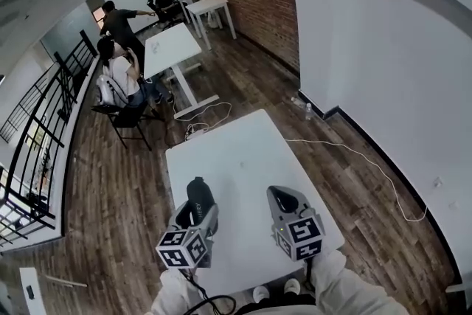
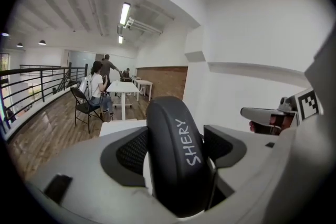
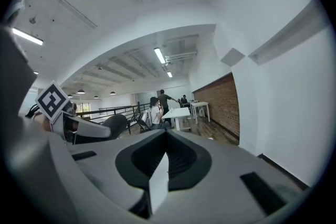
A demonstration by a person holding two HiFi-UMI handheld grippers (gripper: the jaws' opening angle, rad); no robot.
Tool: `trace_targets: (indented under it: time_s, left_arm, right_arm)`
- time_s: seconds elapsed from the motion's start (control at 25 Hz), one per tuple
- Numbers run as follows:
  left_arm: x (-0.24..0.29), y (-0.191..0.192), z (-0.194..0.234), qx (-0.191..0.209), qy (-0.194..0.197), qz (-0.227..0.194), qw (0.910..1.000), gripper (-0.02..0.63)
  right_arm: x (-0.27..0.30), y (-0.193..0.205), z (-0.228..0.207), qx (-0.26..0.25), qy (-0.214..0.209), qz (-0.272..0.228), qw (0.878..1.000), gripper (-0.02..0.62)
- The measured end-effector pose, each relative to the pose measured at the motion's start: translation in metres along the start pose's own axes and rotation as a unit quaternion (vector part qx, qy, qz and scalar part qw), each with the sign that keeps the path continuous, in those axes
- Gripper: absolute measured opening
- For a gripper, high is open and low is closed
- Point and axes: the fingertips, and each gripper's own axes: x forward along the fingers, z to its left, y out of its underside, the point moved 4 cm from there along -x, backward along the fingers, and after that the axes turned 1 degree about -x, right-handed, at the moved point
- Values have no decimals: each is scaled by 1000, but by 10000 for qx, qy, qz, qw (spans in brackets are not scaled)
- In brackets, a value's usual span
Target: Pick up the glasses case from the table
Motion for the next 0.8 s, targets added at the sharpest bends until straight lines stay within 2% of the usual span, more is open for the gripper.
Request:
trace_targets:
  time_s: [0.16,0.52,0.8]
  left_arm:
    - [-21,-12,4,41,-60,-248,9997,350]
    - [-39,-16,8,41,-100,-387,9992,348]
    - [-47,-19,13,33,-153,-453,9989,347]
  right_arm:
    - [6,-11,18,-145,-136,-4,9998,8]
    - [4,-23,31,-360,-85,13,9993,3]
    - [6,-23,37,-328,-146,25,9994,3]
